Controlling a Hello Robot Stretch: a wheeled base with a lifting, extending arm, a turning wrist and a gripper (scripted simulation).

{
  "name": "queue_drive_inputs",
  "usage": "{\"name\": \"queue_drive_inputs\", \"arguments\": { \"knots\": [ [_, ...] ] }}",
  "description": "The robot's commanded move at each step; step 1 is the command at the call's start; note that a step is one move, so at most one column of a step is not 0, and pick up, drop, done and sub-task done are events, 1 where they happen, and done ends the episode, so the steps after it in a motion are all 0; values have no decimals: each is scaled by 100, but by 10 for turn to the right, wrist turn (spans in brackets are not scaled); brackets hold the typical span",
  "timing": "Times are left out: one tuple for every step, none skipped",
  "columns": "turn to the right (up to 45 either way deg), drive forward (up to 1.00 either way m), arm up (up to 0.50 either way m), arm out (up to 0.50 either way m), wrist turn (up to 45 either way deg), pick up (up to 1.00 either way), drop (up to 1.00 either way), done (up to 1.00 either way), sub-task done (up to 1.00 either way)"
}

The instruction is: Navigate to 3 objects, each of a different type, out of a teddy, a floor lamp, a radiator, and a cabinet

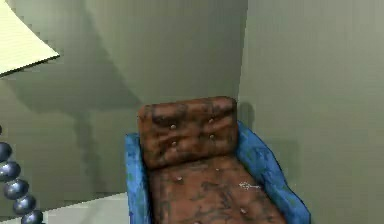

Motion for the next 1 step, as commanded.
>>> {"name": "queue_drive_inputs", "arguments": {
  "knots": [
    [450, 0, 0, 0, 0, 0, 0, 0, 0]
  ]
}}
